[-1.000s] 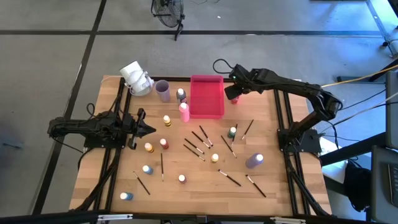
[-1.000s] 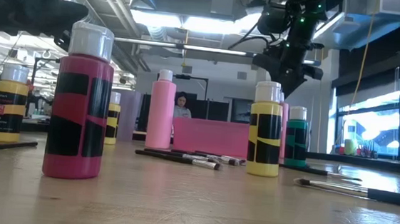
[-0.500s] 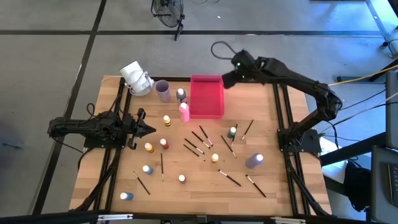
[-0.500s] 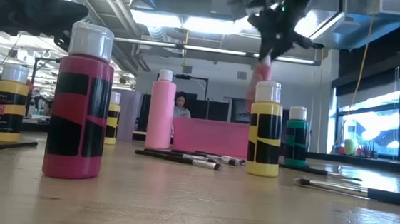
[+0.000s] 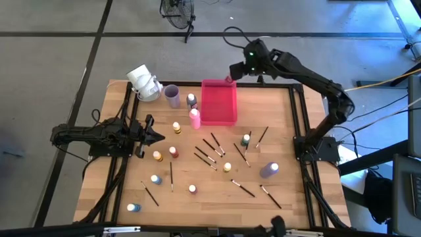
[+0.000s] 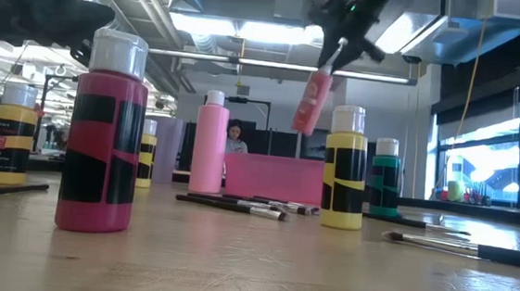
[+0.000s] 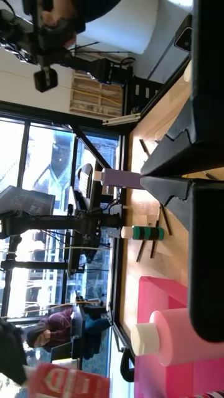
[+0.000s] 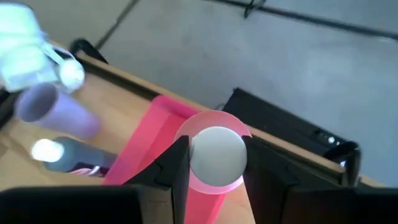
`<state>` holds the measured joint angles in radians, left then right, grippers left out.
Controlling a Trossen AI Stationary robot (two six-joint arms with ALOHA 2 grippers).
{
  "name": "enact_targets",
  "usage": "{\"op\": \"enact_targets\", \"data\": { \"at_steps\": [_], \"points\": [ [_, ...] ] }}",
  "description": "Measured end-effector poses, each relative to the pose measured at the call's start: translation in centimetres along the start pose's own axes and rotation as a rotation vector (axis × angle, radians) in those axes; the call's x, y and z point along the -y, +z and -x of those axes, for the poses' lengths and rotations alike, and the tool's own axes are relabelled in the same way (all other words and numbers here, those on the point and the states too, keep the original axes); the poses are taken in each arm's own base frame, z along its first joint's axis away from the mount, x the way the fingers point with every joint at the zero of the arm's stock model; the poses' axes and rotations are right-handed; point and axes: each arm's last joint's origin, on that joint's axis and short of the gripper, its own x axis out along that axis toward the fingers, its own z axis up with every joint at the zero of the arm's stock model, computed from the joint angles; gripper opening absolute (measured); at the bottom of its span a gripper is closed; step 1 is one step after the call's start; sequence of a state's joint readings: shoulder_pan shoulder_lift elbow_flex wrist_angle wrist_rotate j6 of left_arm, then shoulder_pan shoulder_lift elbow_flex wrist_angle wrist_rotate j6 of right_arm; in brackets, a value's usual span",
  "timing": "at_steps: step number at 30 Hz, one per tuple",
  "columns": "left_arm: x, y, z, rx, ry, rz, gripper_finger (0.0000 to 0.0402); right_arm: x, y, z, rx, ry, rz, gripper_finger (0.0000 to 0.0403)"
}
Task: Pick & Place Paint Supplies
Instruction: Put the dark pink paint bottle into the red bin
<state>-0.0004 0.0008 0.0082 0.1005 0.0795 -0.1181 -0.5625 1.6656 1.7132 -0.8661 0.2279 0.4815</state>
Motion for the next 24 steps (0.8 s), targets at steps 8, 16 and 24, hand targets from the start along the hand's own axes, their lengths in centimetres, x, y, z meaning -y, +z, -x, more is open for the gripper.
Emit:
{"op": "enact_targets", "data": {
  "at_steps": [8, 16, 24],
  "points": [
    [0.0, 0.0, 0.0, 0.000, 0.000, 0.000, 0.0006, 0.3, -0.2, -5.3, -0.081, -0.018, -0.009, 0.0121],
    [0.0, 0.0, 0.0, 0.000, 0.000, 0.000, 0.0006, 0.9, -1.0, -9.4, -0.157, -0.073, 0.003, 0.0121],
    [0.0, 0.0, 0.0, 0.000, 0.000, 0.000, 0.0006, 1.2, -1.5, -11.8, -0.186, -0.083, -0.002, 0.0121]
  ]
}}
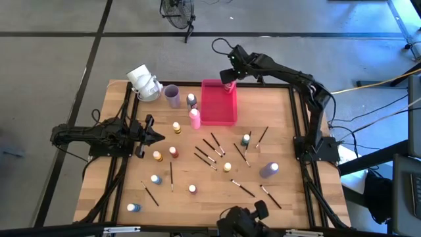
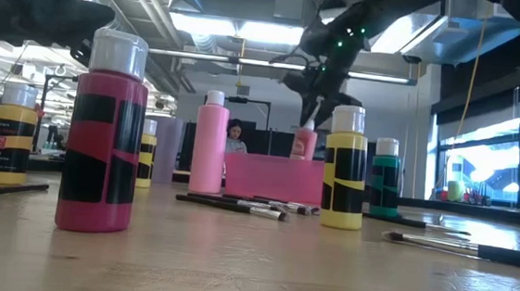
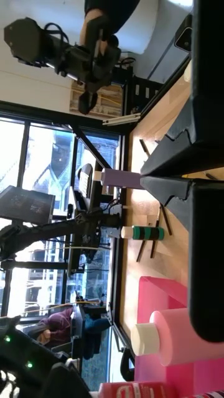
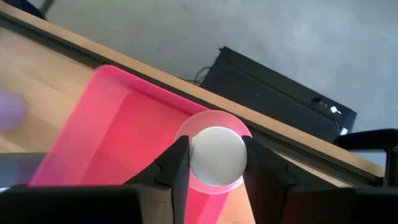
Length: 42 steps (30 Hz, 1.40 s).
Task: Pick & Place Paint Supplies
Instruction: Put the dark pink paint bottle into the red bin
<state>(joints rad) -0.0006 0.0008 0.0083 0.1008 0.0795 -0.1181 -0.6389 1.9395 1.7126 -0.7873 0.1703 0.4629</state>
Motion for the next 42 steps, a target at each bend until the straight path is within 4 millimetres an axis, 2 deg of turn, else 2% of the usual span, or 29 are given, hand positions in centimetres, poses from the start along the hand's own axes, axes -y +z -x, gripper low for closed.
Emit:
{"op": "enact_targets", "data": {
  "at_steps": [5, 32, 38, 42],
  "points": [
    [0.00, 0.00, 0.00, 0.000, 0.000, 0.000, 0.0006, 0.13, -0.01, -0.53, -0.007, -0.009, -0.002, 0.0121],
    [0.00, 0.00, 0.00, 0.000, 0.000, 0.000, 0.0006, 0.25, 0.00, -0.57, -0.001, -0.031, 0.006, 0.0123],
    [0.00, 0.00, 0.00, 0.000, 0.000, 0.000, 0.0006, -0.05, -0.02, -0.55, 0.003, -0.013, 0.003, 0.0205],
    [0.00, 0.00, 0.00, 0.000, 0.000, 0.000, 0.0006, -0.41, -0.09, -0.51, 0.011, -0.004, 0.013, 0.0244]
  ]
}}
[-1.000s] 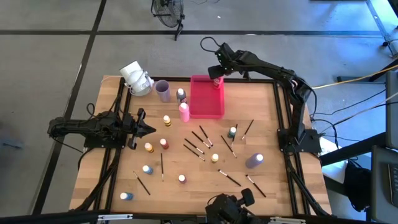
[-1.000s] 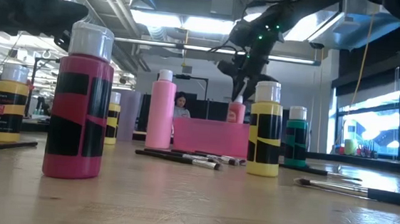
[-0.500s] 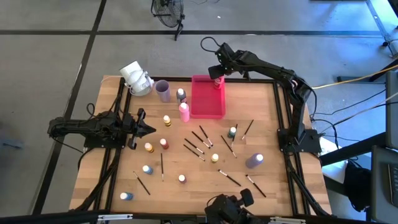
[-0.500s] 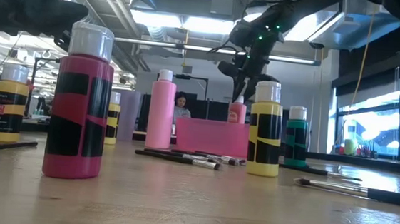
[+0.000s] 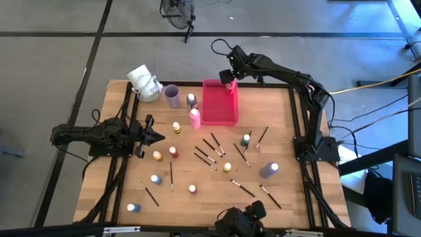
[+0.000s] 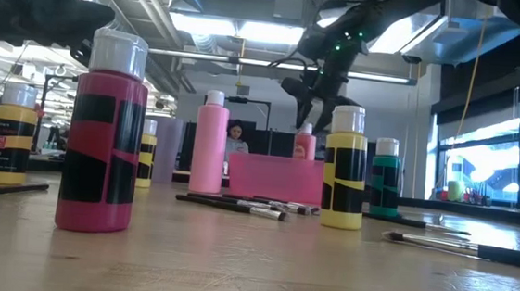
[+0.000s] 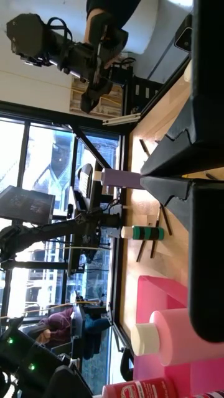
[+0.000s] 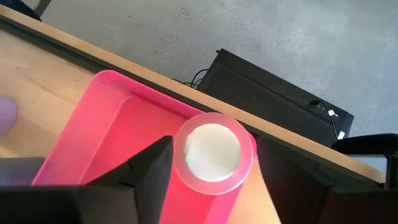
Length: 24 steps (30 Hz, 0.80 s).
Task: Pick & Place Paint Supplies
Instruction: Put the dark pink paint bottle into the red bin, then put the green paint bottle into the red bin
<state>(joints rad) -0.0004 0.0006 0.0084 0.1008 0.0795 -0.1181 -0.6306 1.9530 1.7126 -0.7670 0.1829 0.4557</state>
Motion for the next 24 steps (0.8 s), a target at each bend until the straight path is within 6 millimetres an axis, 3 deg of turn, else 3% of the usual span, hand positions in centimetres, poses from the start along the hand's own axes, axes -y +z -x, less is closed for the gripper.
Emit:
{"op": "enact_targets", "data": {
  "at_steps": [9, 18, 24],
  "points": [
    [0.0, 0.0, 0.0, 0.000, 0.000, 0.000, 0.0006, -0.6, 0.2, 0.5, 0.012, 0.045, 0.056, 0.0286],
    [0.0, 0.0, 0.0, 0.000, 0.000, 0.000, 0.0006, -2.1, 1.0, 5.6, -0.065, 0.045, 0.133, 0.0295],
    [0.0, 0.0, 0.0, 0.000, 0.000, 0.000, 0.0006, -4.2, -0.9, 8.8, -0.258, 0.167, 0.211, 0.0295]
  ]
}}
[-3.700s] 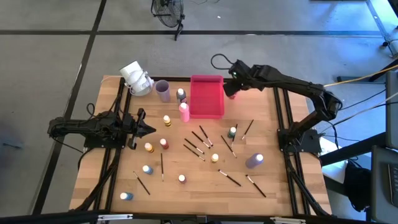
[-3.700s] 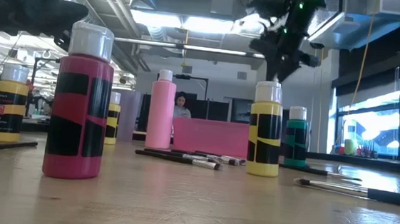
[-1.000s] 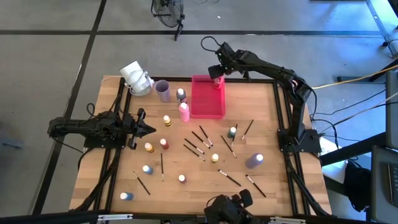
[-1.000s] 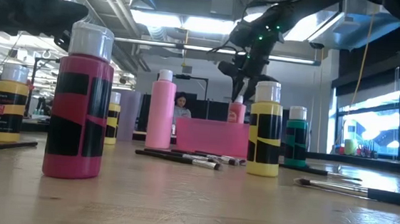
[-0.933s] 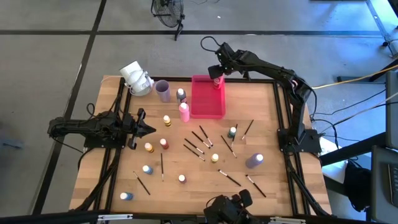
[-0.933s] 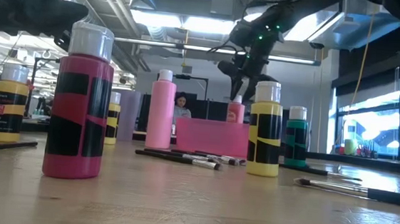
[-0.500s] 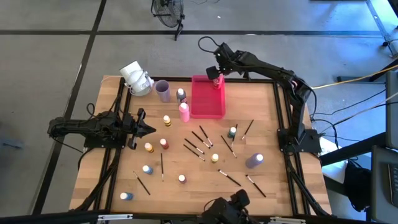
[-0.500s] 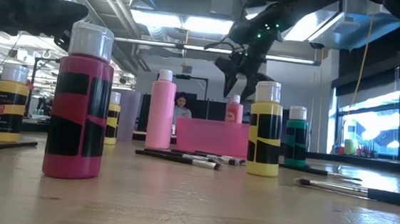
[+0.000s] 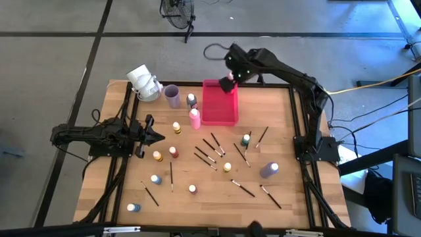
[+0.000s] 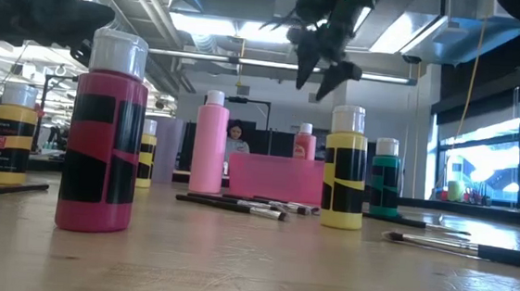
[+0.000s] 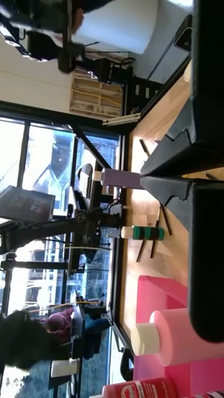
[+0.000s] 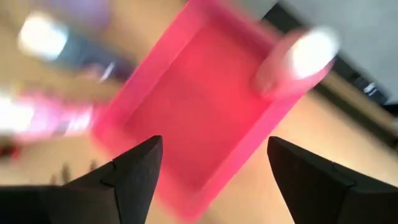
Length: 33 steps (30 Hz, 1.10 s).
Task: Pick & Place Paint Supplies
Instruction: Put the green paint bottle into the red bin
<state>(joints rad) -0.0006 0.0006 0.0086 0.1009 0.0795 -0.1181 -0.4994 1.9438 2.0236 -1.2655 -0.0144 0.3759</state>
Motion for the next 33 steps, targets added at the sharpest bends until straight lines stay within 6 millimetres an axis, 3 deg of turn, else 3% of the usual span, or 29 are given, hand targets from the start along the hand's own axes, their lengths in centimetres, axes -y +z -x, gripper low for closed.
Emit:
{"op": "enact_targets", "data": {
  "at_steps": [6, 13, 19, 28, 33],
  "points": [
    [0.0, 0.0, 0.0, 0.000, 0.000, 0.000, 0.0006, -2.5, -4.4, 0.7, -0.304, -0.084, 0.062, 0.0295],
    [0.0, 0.0, 0.0, 0.000, 0.000, 0.000, 0.0006, -6.8, -7.1, 0.3, -0.339, -0.044, 0.174, 0.0295],
    [0.0, 0.0, 0.0, 0.000, 0.000, 0.000, 0.0006, -9.1, -9.5, -0.5, -0.387, -0.064, 0.233, 0.0295],
    [0.0, 0.0, 0.0, 0.000, 0.000, 0.000, 0.0006, -10.7, -12.9, -2.3, -0.486, -0.083, 0.447, 0.0295],
    [0.0, 0.0, 0.0, 0.000, 0.000, 0.000, 0.0006, -10.3, -14.2, -2.2, -0.512, -0.097, 0.529, 0.0295]
  ]
}}
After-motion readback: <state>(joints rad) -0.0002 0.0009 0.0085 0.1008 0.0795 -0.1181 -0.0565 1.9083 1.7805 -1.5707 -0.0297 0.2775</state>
